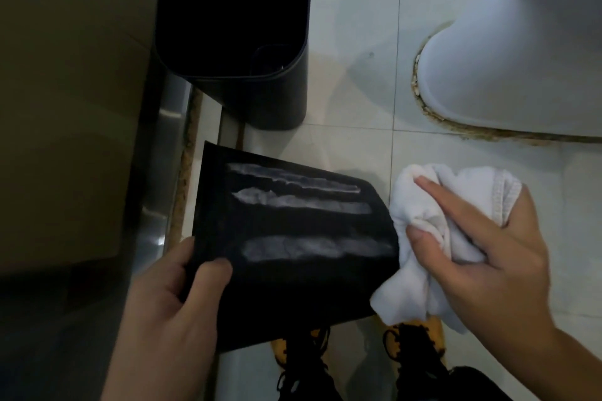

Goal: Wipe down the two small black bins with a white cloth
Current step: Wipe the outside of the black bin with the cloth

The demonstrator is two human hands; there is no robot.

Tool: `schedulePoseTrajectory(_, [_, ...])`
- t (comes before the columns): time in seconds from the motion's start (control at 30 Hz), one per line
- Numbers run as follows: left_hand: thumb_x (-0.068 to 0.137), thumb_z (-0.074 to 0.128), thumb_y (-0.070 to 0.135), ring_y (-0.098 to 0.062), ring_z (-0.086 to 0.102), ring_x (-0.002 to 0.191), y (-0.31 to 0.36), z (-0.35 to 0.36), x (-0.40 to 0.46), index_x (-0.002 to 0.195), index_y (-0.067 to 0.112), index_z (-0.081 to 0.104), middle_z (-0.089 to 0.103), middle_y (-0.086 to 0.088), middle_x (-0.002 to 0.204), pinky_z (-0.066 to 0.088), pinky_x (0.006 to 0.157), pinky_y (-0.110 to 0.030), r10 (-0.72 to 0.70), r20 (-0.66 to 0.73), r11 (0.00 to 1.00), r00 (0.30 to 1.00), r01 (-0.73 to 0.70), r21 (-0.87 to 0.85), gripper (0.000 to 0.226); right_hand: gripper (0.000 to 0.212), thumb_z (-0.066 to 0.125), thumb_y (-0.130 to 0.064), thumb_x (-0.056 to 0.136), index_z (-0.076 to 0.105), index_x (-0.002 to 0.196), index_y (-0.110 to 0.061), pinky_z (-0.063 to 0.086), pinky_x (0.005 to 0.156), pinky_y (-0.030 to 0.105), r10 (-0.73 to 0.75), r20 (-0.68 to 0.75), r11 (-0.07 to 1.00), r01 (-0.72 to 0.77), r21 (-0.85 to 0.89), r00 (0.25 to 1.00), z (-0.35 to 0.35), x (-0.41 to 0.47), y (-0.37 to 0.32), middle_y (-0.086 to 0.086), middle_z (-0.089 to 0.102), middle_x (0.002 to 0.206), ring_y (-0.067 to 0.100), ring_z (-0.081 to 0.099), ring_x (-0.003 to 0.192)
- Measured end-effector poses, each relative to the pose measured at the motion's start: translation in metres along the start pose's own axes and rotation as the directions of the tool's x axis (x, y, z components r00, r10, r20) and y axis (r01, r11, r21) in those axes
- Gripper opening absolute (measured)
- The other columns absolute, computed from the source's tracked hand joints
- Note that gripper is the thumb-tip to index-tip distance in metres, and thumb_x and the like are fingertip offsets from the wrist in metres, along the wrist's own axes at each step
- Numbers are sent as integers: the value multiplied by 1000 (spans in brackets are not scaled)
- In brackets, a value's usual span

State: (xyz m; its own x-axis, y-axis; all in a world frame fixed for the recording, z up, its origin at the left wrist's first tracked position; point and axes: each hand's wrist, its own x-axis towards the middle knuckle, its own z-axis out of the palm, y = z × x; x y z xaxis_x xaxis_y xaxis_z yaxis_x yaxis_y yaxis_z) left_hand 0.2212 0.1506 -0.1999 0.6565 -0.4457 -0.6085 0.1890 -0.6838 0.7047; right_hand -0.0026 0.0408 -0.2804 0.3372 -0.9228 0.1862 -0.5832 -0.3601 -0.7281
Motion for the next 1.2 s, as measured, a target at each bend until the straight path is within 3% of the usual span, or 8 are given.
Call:
schedulePoseTrajectory(0.2, [90,44,42,-5,68,77,-13,-4,10,90,39,67,71,11,89,50,60,-22,73,72,991,995,-81,111,23,43,59,-47,93,58,129,-25,36,96,5,31,14,996,-31,78,999,2,-3,-7,7,49,119,-7,47,114])
schedulePoseTrajectory(0.4, [97,42,24,-14,66,74,-30,-6,22,90,23,65,69,2,86,54,59,-23,195,153,958,969,-222,181,24,39,61,-53,90,59,125,-36,45,77,7,-99,134,983,76,167,986,19,-8,-37,2,42,111,10,52,87])
schedulePoseTrajectory(0.47, [100,42,14,-12,64,73,-38,-5,30,90,19,66,69,2,84,50,58,-19,211,95,955,973,-226,191,26,41,64,-52,86,62,125,-38,49,68,18,-203,220,972,170,160,954,31,-11,-48,4,42,108,12,50,83])
schedulePoseTrajectory(0.6, [102,41,23,-23,54,58,-45,-6,42,71,14,60,60,-5,63,44,52,-34,115,42,989,993,-118,89,38,41,64,-48,86,70,124,-34,24,70,14,-429,354,901,419,109,831,60,-15,-61,3,41,95,9,40,78])
schedulePoseTrajectory(0.83, [101,41,20,-29,43,60,-51,-6,53,78,-6,47,44,-29,74,38,56,-41,205,23,978,979,-206,36,35,39,70,-44,81,74,118,-32,39,63,23,-580,409,799,589,118,704,89,-19,-58,0,34,98,11,39,80])
schedulePoseTrajectory(0.93, [102,40,18,-26,40,57,-56,-6,54,75,-5,47,43,-22,69,35,52,-34,292,38,951,956,-294,92,36,41,65,-47,82,72,121,-34,41,58,24,-523,437,838,534,107,732,94,-11,-56,2,36,104,10,38,79])
schedulePoseTrajectory(1.07, [103,39,21,-8,44,51,-57,-4,46,70,5,51,50,-8,65,32,44,-15,406,40,902,913,-407,145,39,39,61,-52,88,67,123,-40,45,63,18,-194,373,981,185,58,907,104,23,-60,-8,33,103,9,47,78])
schedulePoseTrajectory(1.2, [103,39,25,-13,42,49,-59,-2,36,68,6,50,48,-10,66,27,41,-13,458,38,863,888,-454,220,41,34,63,-52,91,69,121,-36,31,66,9,39,309,997,-18,-69,950,117,61,-61,-10,34,107,8,45,83])
